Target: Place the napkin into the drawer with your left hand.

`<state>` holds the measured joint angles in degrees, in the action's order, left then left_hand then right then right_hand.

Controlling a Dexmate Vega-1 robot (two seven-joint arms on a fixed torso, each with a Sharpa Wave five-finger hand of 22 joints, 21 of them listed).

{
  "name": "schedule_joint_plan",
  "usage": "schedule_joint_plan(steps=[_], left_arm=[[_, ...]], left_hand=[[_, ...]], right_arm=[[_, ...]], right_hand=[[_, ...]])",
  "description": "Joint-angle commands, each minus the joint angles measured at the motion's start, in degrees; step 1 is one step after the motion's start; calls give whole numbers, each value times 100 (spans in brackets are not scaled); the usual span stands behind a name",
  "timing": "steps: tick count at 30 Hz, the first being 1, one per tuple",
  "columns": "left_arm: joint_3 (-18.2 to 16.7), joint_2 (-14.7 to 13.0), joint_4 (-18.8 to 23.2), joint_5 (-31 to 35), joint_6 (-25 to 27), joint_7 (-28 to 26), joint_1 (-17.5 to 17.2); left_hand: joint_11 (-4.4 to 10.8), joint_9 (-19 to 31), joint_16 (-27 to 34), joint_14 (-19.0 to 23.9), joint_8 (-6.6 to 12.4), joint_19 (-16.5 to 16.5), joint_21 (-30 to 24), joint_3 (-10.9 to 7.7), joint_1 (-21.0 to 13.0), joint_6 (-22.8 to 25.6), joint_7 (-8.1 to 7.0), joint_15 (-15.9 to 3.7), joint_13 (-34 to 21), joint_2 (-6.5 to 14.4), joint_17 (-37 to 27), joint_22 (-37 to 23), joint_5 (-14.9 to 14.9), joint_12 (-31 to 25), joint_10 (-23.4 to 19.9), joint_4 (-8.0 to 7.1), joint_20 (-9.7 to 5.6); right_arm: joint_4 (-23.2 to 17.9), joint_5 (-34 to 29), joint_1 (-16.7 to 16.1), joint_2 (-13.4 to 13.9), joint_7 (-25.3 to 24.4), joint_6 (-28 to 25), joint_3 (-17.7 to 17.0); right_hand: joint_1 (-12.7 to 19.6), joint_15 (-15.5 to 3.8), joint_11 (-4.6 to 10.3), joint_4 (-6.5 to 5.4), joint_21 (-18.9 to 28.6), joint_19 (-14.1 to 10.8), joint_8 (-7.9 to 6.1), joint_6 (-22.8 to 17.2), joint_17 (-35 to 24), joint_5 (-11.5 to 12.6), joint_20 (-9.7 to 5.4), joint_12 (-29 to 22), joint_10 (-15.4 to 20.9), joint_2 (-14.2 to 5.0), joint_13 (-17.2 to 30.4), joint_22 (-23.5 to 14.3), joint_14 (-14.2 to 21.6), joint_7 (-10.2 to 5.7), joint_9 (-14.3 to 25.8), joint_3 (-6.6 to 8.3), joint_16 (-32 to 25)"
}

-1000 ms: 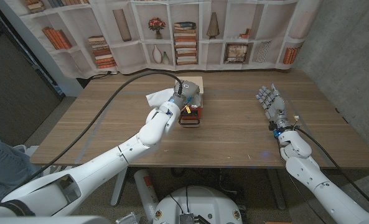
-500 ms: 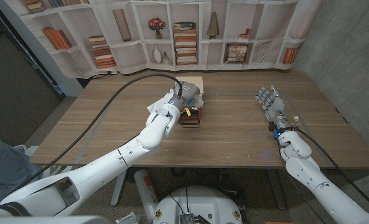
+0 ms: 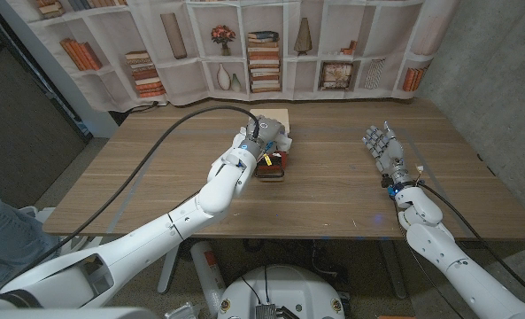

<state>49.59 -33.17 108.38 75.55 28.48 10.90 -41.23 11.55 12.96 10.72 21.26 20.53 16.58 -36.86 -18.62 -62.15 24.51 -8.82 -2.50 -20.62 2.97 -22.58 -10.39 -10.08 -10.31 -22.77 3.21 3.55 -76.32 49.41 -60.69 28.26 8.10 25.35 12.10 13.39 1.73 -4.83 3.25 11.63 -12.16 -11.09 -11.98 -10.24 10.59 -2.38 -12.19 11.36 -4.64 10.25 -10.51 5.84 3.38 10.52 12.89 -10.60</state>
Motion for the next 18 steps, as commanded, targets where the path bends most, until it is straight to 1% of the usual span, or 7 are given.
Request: schedule_joint_plan(steps=[1,6,8,11,12,14,18], left_arm=[[18,102,-46,170,139,281,47],[23,185,-79,210,229,469,90],[21,212,-84,206,257,535,103],[-18,242,-73,99,273,581,108],[-32,249,-66,57,277,590,110],[-69,262,-43,-43,287,594,109],[-89,276,-17,-121,340,622,125]], left_hand=[[-65,-19,-13,-288,-178,-123,96,83,158,-336,85,-530,45,-51,85,-8,-58,-26,280,-34,95],[-119,-40,-24,-640,-429,-324,247,218,424,-811,169,-397,117,-147,213,-3,-93,-37,586,-132,250],[-146,-41,-24,-722,-461,-374,288,278,548,-855,182,-370,136,-176,245,-1,-105,-44,645,-191,277],[-181,-40,11,-832,-511,-419,373,507,1052,-885,228,-307,189,-248,324,-1,-142,-81,713,-460,340],[-186,-40,11,-847,-516,-428,383,529,1102,-887,245,-297,194,-254,331,-1,-148,-83,720,-487,361],[-234,-45,51,-880,-558,-456,458,769,1661,-881,279,-259,244,-289,395,-10,-199,-115,760,-800,411],[-300,-50,68,-911,-601,-465,514,961,2079,-890,339,-215,284,-330,447,-13,-240,-135,783,-1024,461]], right_arm=[[43,2,38,11,19,-39,16],[18,-2,33,31,8,-49,7],[9,-3,27,38,-2,-54,1],[-3,-1,17,46,-13,-59,-7],[-6,-5,13,47,-22,-56,-9],[-8,2,9,50,-19,-62,-12],[20,12,16,42,-3,-64,-11]], right_hand=[[24,-9,6,15,14,-32,-17,-62,-28,19,-73,15,60,-33,24,-13,71,7,26,10,-10],[23,-5,1,14,14,-34,-17,-64,-29,19,-68,12,70,-36,24,-13,71,4,26,10,-10],[23,-5,2,14,15,-36,-16,-63,-29,19,-68,12,71,-37,24,-13,72,5,26,10,-10],[24,-3,-2,15,14,-34,-16,-64,-29,18,-65,11,75,-37,24,-13,69,4,26,10,-8],[23,-2,11,14,14,-36,-16,-66,-29,18,-66,12,74,-39,24,-13,72,2,27,10,-9],[24,-3,9,15,15,-38,-16,-67,-29,18,-65,13,72,-41,24,-13,72,-5,27,11,-9],[26,-3,11,16,15,-38,-16,-68,-29,18,-62,12,76,-44,24,-13,74,-7,27,12,-10]])
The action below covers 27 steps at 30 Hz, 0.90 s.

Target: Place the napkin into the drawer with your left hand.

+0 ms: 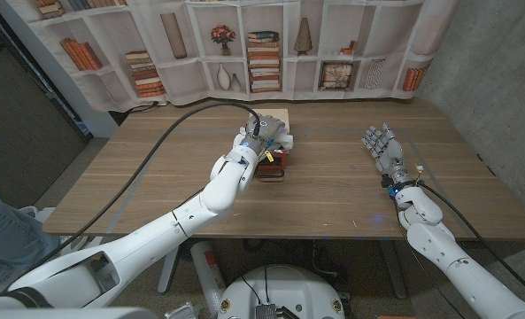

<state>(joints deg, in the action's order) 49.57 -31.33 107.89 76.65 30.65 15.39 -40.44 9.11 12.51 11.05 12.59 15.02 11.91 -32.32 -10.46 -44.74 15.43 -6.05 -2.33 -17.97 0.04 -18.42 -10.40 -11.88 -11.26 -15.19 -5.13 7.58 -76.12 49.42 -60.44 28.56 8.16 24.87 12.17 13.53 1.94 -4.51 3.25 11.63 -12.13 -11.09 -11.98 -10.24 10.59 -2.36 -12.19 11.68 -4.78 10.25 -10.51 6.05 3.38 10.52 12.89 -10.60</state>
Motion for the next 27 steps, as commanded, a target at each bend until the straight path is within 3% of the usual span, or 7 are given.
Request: schedule_joint_plan(steps=[1,13,27], left_arm=[[-87,92,38,-249,131,189,52],[-53,91,64,-383,186,269,122],[-128,97,180,-688,344,229,89]], left_hand=[[-62,-6,37,-46,-52,-8,71,170,390,25,67,-225,25,-45,38,-13,-66,-43,27,-215,70],[-135,-15,41,-98,-99,-53,150,396,815,15,119,-156,71,-139,98,-16,-118,-51,67,-386,161],[-277,-34,46,-191,-199,-92,284,884,1659,-75,229,-21,156,-389,208,-31,-244,-60,151,-518,294]], right_arm=[[8,14,-6,8,-1,-13,-17],[52,27,3,-16,26,10,-20],[18,10,-18,2,26,13,-17]], right_hand=[[12,-23,-21,16,15,-42,-15,-68,-29,18,-66,11,46,-30,24,-13,53,-5,27,11,-9],[15,-25,-28,18,16,-46,-15,-71,-29,16,-65,12,51,-37,24,-13,56,-7,27,13,-9],[22,-19,-24,24,12,-39,-11,-69,-28,13,-54,15,48,-40,24,-14,54,-14,27,14,-6]])
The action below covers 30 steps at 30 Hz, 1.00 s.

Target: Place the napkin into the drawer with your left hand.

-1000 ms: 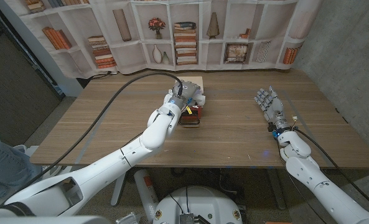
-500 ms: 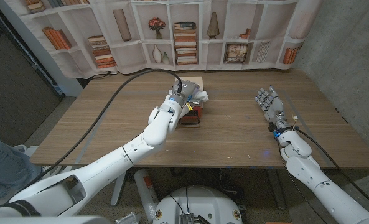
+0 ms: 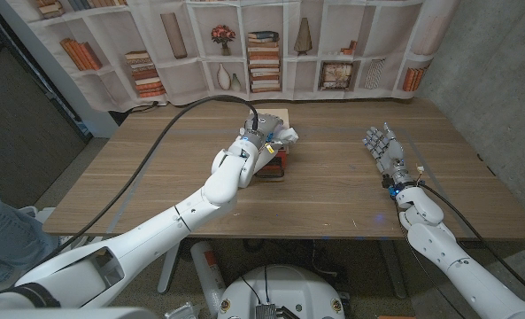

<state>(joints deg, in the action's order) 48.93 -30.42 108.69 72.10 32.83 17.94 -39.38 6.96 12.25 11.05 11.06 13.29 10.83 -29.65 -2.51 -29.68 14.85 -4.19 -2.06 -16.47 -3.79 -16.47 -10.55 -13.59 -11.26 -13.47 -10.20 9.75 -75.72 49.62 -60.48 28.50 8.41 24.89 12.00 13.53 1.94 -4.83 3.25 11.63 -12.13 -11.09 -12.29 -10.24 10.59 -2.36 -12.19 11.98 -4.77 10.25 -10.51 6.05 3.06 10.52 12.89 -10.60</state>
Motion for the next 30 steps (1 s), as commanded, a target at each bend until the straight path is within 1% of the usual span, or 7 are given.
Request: schedule_joint_plan(steps=[1,13,23,30], left_arm=[[-67,1,111,-249,138,-30,-17],[-143,-33,236,-496,282,-173,-52],[-111,-36,255,-562,360,-251,7],[-78,10,241,-591,385,-354,81]], left_hand=[[-90,-9,47,-41,-29,8,28,118,213,-15,44,-44,12,-9,21,-18,-83,-57,-5,-15,85],[-109,-13,51,-59,-55,-12,64,224,428,-49,48,-6,36,-8,53,-24,-133,-69,-9,-11,118],[-124,-16,45,-98,-75,-57,110,305,569,-76,55,50,58,-13,81,-23,-179,-68,15,8,145],[-124,-18,31,-155,-95,-96,150,360,660,-116,56,59,75,-15,104,-19,-216,-57,60,23,175]], right_arm=[[-25,-14,-14,11,3,13,1],[-93,-40,-26,43,-25,8,-2],[-128,-52,-34,66,-56,-4,-9],[-170,-57,-64,86,-86,-3,-26]], right_hand=[[23,-19,2,24,12,-39,-11,-36,-27,13,-56,13,23,-41,24,-14,51,15,27,14,-5],[26,-18,4,27,10,-36,-11,-40,-27,9,-54,13,28,-45,25,-14,45,-5,27,15,-2],[29,-9,-3,28,4,-18,-9,-40,-28,5,-51,15,27,-54,25,-15,37,-4,27,18,0],[28,1,-4,29,2,-13,-9,-39,-28,2,-49,14,32,-54,25,-15,34,-5,27,17,1]])
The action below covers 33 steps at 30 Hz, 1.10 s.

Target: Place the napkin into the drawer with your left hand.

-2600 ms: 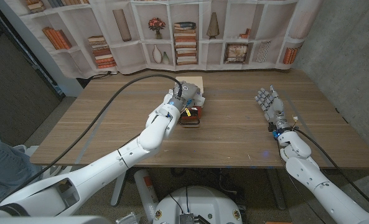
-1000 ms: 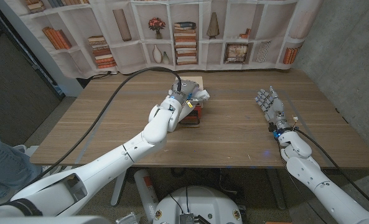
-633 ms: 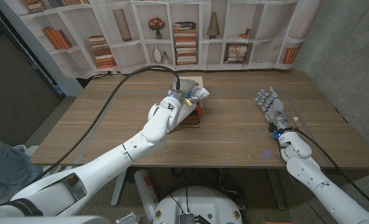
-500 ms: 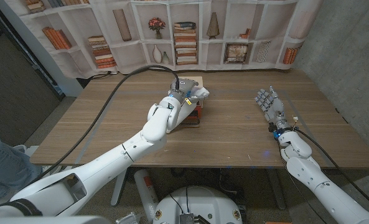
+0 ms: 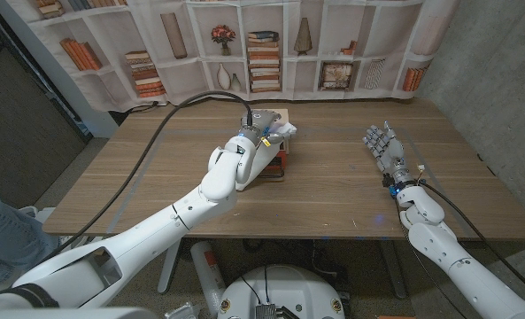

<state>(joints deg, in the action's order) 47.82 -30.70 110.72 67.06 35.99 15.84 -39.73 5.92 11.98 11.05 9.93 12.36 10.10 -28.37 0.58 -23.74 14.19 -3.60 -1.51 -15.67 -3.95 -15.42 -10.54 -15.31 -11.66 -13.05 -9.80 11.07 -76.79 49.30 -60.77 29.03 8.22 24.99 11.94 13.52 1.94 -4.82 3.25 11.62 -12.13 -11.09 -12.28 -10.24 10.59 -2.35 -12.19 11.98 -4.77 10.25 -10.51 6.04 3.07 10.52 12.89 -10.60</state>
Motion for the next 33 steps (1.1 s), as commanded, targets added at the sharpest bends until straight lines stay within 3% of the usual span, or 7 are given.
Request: schedule_joint_plan(steps=[1,33], left_arm=[[37,47,33,-93,69,-168,125],[-164,-80,455,-494,153,-613,36]], left_hand=[[-23,8,29,-49,-5,-25,24,54,72,-55,-3,3,-5,1,0,-20,-46,-16,22,-16,46],[-20,2,42,-73,-15,-37,101,149,211,-77,-1,21,40,48,65,-12,-155,-24,64,32,57]], right_arm=[[-69,-26,-42,36,-72,-9,-24],[-157,-63,-65,64,-150,10,-51]], right_hand=[[28,2,-4,30,2,-12,-8,-39,-28,2,-48,14,32,-54,25,-15,34,-7,27,16,1],[48,4,-11,46,5,-13,-13,-58,-25,-4,-42,17,33,-57,25,-16,36,19,28,20,-1]])
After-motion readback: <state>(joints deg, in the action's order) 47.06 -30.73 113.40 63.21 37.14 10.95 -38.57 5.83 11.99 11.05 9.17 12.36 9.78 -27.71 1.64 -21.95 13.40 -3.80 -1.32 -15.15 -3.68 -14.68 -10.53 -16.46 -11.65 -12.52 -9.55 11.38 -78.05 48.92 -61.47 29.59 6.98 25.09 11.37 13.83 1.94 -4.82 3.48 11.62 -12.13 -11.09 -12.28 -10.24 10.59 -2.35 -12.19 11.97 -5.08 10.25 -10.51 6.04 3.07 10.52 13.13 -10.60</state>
